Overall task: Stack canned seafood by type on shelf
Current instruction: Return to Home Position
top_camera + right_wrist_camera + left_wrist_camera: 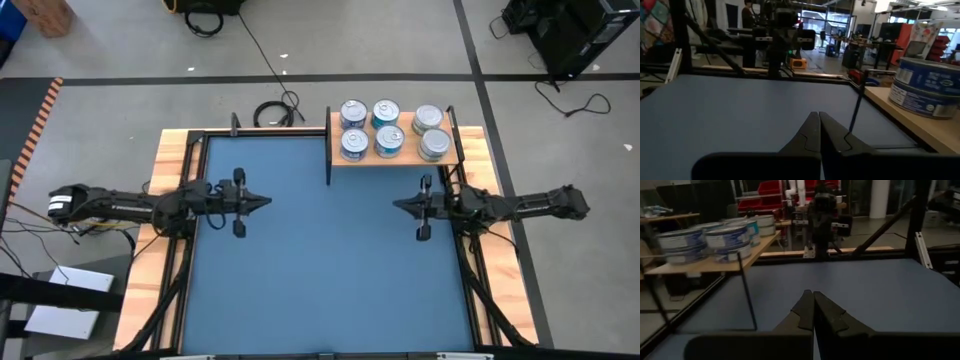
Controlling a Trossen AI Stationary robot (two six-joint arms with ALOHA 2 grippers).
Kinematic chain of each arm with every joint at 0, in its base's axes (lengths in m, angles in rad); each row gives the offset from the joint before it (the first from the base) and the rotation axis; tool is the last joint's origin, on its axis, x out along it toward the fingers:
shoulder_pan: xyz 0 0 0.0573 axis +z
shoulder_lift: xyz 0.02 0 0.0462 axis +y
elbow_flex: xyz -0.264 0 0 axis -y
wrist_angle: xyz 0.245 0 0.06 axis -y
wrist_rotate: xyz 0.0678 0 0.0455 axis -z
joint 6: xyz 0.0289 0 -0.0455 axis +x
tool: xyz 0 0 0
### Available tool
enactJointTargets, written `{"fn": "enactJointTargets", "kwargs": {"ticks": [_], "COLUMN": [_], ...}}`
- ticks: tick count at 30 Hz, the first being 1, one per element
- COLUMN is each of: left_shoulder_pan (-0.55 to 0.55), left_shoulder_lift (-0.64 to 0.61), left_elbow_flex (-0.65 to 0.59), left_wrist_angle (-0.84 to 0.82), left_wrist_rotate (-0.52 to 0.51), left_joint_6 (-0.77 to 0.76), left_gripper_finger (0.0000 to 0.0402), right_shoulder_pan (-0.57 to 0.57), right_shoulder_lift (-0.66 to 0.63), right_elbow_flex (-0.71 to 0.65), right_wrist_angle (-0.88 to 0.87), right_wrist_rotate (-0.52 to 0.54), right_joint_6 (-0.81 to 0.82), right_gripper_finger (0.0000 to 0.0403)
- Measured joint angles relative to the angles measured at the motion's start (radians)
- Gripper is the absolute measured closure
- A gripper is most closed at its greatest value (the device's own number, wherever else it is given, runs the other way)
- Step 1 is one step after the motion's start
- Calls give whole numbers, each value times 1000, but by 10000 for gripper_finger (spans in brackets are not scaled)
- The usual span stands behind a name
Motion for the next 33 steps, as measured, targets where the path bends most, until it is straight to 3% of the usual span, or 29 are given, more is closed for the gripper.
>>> {"fn": "enactJointTargets", "kwargs": {"ticks": [8,18,30,33], "left_shoulder_pan": [0,-2,-3,-3], "left_shoulder_lift": [-315,-747,-745,-745], "left_elbow_flex": [-116,-126,-105,-127], "left_wrist_angle": [-176,-606,-656,-597], "left_wrist_rotate": [-40,-45,-24,-8], "left_joint_6": [-35,-42,-43,-78], "left_gripper_finger": [397,397,397,397], "right_shoulder_pan": [0,-1,-4,-3], "right_shoulder_lift": [-144,-204,-232,-226], "right_elbow_flex": [2,3,4,4], "right_wrist_angle": [-184,-184,-182,-179], "right_wrist_rotate": [61,94,94,154], "right_joint_6": [16,-29,7,11], "right_gripper_finger": [402,402,403,403]}}
